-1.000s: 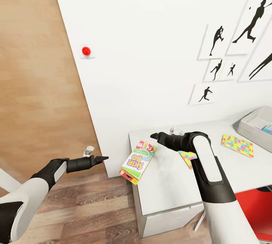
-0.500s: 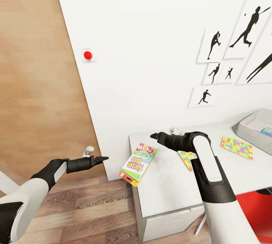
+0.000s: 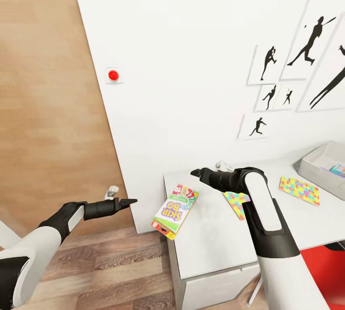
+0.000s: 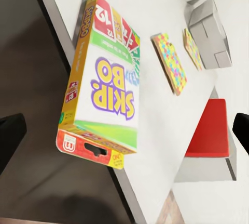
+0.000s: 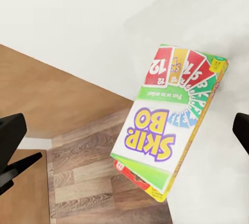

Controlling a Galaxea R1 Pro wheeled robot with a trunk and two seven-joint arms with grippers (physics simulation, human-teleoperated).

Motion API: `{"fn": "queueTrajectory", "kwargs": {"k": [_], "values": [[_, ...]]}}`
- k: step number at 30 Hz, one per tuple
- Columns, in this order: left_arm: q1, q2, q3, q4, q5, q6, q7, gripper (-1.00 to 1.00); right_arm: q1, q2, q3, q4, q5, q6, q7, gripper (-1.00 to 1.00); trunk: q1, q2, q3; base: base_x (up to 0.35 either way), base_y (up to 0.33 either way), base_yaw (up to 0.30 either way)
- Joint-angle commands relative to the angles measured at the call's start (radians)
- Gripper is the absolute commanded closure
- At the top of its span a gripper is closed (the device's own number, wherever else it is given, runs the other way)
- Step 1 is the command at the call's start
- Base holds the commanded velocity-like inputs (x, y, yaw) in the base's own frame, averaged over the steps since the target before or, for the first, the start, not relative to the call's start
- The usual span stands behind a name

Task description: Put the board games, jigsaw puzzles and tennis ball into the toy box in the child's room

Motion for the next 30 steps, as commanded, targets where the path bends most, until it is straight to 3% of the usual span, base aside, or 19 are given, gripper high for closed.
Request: {"fn": "queueTrajectory", "kwargs": {"k": [1, 5, 15, 30], "values": [[-0.001, 0.000, 0.003, 0.000, 0.000, 0.009, -0.003, -1.00, -0.001, 0.000, -0.001, -0.001, -0.008, 0.003, -0.010, -1.00, 0.001, -0.002, 0.000, 0.000, 0.000, 0.000], [0.000, 0.000, 0.003, 0.000, 0.000, 0.009, -0.003, -1.00, -0.001, 0.000, -0.001, -0.001, -0.008, 0.003, -0.010, -1.00, 0.001, -0.002, 0.006, 0.000, 0.000, 0.000], [0.001, 0.000, 0.003, 0.002, 0.000, 0.009, -0.003, -1.00, -0.001, 0.000, -0.001, -0.001, -0.008, 0.003, -0.010, -1.00, 0.039, -0.072, -0.009, 0.000, 0.000, 0.000], [0.001, -0.001, 0.003, 0.002, 0.000, 0.009, -0.002, -1.00, -0.001, 0.000, -0.004, -0.001, -0.007, 0.002, -0.012, -1.00, 0.097, -0.177, -0.051, 0.000, 0.000, 0.000]]}}
